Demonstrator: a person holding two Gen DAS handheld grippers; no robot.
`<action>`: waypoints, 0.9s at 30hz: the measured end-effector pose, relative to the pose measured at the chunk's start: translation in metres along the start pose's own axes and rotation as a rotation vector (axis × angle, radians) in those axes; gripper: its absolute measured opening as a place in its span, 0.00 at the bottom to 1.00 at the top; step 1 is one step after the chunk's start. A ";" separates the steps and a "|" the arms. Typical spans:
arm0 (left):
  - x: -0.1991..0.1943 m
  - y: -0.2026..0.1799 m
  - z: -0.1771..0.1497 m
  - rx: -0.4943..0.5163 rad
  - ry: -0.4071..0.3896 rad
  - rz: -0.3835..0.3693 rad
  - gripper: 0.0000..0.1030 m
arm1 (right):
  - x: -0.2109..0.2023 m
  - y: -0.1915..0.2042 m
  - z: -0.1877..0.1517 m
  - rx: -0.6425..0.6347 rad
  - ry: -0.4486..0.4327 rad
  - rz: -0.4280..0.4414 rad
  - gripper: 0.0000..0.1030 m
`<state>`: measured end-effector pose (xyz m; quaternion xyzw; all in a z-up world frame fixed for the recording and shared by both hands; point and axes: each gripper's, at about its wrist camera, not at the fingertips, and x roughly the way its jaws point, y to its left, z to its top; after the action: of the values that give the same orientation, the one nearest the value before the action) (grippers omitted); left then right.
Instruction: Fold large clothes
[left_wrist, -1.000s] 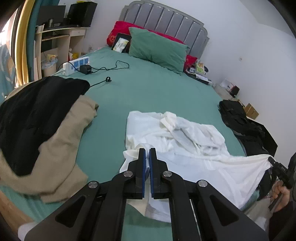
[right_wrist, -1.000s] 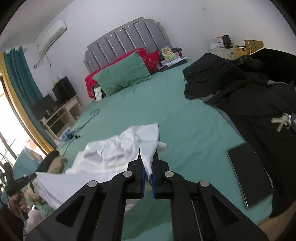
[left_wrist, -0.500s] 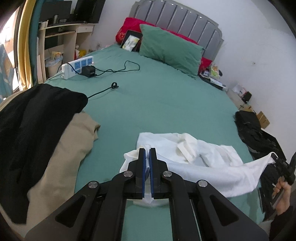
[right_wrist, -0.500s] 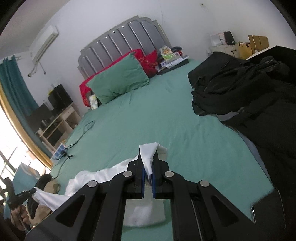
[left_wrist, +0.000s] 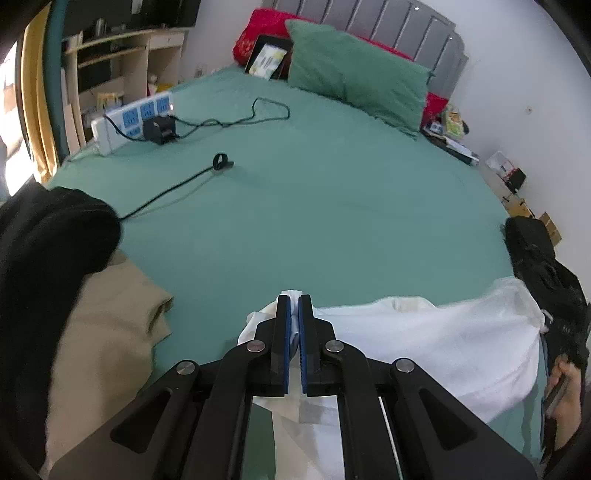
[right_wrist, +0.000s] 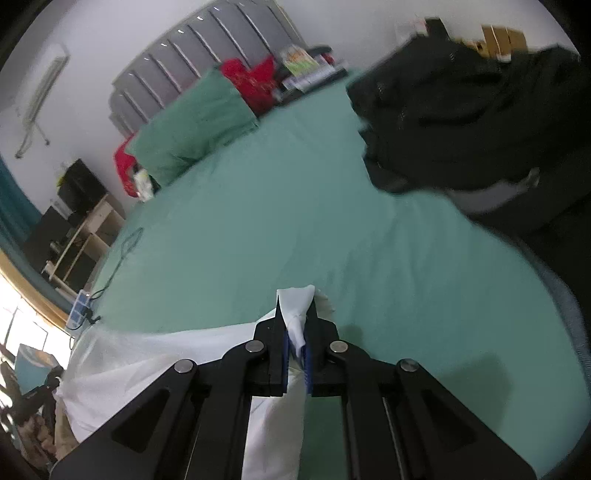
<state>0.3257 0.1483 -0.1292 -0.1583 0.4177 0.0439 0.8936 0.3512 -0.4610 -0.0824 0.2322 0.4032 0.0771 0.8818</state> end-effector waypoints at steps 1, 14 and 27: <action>0.008 0.002 0.002 -0.012 0.011 0.000 0.05 | 0.005 -0.002 0.000 -0.001 0.012 -0.005 0.06; -0.001 0.021 -0.019 -0.104 -0.006 0.004 0.54 | -0.016 -0.012 0.004 0.067 -0.029 -0.086 0.65; 0.006 -0.017 -0.126 0.029 0.172 -0.040 0.57 | -0.041 0.022 -0.105 -0.074 0.164 -0.095 0.65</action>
<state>0.2405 0.0913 -0.2053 -0.1569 0.4902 0.0064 0.8573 0.2468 -0.4183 -0.1036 0.1732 0.4815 0.0687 0.8564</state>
